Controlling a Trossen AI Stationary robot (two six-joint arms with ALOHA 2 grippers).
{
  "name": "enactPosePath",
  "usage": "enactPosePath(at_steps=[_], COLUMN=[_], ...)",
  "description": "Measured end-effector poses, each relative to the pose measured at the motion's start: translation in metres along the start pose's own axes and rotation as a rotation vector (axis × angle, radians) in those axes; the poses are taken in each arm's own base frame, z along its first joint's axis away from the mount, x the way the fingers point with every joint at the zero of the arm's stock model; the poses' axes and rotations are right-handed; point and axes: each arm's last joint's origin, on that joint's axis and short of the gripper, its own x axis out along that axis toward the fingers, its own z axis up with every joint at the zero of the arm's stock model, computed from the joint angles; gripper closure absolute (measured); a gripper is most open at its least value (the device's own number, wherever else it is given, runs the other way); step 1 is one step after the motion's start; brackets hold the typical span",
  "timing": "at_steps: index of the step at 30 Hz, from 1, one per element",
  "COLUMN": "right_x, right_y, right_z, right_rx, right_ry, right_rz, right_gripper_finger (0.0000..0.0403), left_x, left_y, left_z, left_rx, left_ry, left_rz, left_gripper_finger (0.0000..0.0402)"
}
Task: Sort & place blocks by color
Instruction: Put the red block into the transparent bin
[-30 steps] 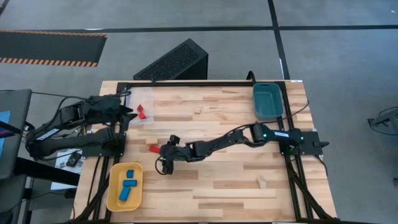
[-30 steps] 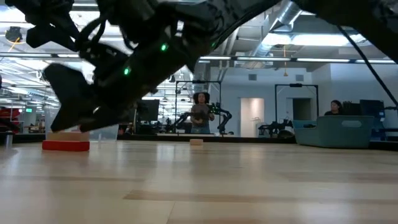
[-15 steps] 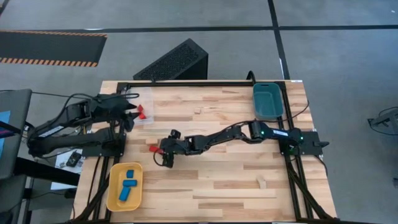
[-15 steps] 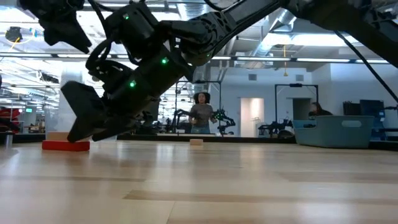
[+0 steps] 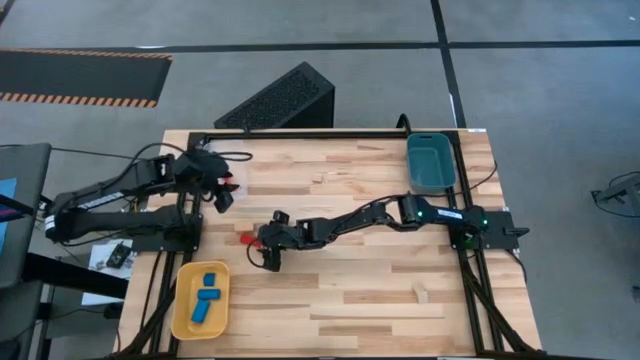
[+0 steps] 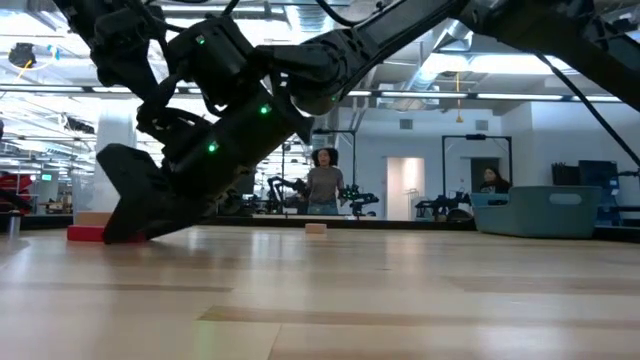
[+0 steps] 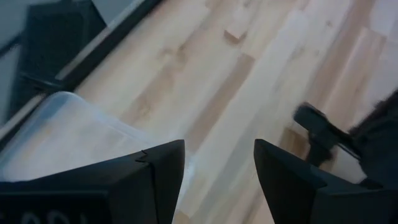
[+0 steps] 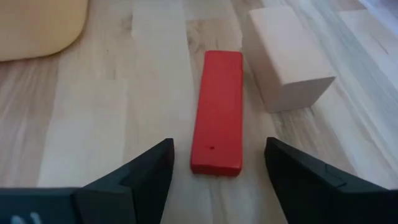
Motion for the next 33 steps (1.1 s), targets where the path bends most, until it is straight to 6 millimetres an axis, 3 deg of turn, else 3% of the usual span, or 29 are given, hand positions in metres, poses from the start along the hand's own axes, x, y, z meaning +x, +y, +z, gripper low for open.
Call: enactPosePath(at_steps=[6, 14, 17, 22, 26, 33], right_x=[0.002, 0.000, -0.006, -0.040, -0.082, -0.143], right_y=[0.001, 0.001, 0.000, 0.003, 0.007, 0.006], right_z=[-0.004, -0.002, 0.002, 0.028, 0.051, 0.073], right_rx=[0.003, 0.011, 0.075, 0.156, 0.104, 0.025], right_ry=[0.013, 0.022, 0.031, 0.073, 0.119, 0.217], right_rz=[-0.014, -0.009, -0.003, -0.001, -0.089, -0.150], right_gripper_finger=[0.0167, 0.0295, 0.0301, 0.0301, 0.0295, 0.0295], left_x=[0.006, 0.003, 0.003, 0.002, 0.004, 0.012], left_y=[-0.002, -0.003, -0.006, -0.012, -0.017, -0.035], left_z=[0.001, 0.001, 0.001, 0.000, 0.005, 0.022], left_rx=[0.011, 0.070, 0.106, 0.190, 0.273, 0.429], left_ry=[0.034, 0.021, 0.026, 0.015, -0.032, -0.162], left_rz=[-0.027, -0.072, -0.128, -0.173, -0.198, -0.372], left_gripper_finger=[0.0223, 0.0223, 0.0223, 0.0223, 0.0223, 0.0223])
